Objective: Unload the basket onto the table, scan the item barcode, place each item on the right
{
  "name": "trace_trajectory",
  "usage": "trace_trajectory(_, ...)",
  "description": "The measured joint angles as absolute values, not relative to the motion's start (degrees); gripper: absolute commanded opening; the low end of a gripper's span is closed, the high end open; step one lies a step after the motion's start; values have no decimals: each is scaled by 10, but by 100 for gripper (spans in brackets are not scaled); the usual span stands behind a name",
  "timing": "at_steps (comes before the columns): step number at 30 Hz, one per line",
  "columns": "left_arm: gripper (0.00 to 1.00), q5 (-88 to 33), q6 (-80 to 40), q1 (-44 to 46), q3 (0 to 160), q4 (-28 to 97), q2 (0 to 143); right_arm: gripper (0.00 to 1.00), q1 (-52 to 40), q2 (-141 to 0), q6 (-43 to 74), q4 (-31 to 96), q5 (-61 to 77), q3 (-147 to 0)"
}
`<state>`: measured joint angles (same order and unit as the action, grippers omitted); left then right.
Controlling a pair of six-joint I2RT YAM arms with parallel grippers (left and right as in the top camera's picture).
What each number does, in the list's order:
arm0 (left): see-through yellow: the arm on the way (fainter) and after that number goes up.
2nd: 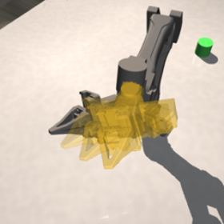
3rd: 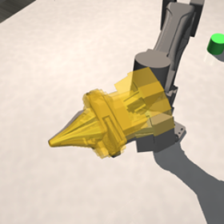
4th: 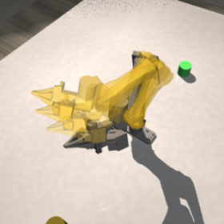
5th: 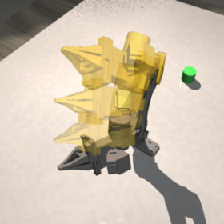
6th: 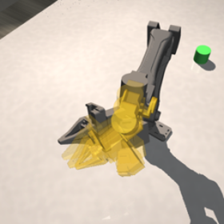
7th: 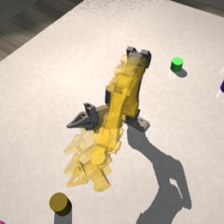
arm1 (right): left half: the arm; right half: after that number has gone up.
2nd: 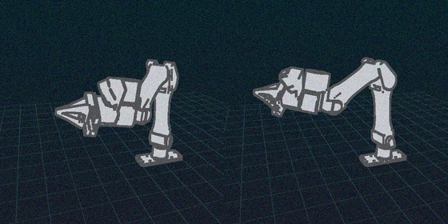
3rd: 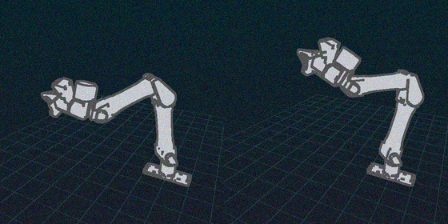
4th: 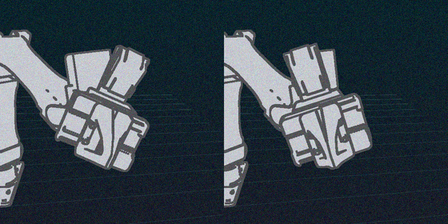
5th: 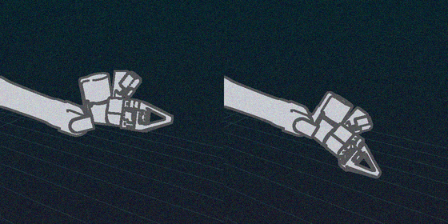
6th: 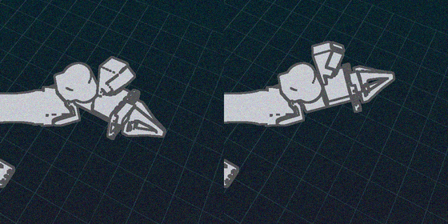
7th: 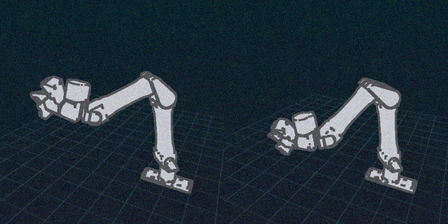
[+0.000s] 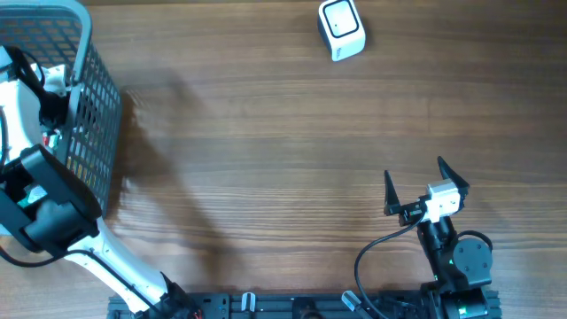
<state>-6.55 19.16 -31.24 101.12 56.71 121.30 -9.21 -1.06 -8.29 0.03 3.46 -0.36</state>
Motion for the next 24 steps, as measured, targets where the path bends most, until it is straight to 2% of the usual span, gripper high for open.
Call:
trace_trajectory(2, 42, -65, 189, -312, 1011, 565, 1213, 100, -92, -11, -83, 0, 35, -4)
trace_trajectory(8, 33, -66, 192, -312, 1012, 562, 1212, 100, -92, -11, -83, 0, 34, -4)
trace_trajectory(13, 32, -67, 192, -312, 1011, 540, 1185, 100, -92, -11, -83, 0, 34, -4)
trace_trajectory(19, 34, -68, 182, -312, 1012, 457, 1017, 100, -92, -11, -83, 0, 35, -4)
trace_trajectory(24, 33, -72, 110, -309, 1016, 371, 845, 100, -92, -11, -83, 0, 35, -4)
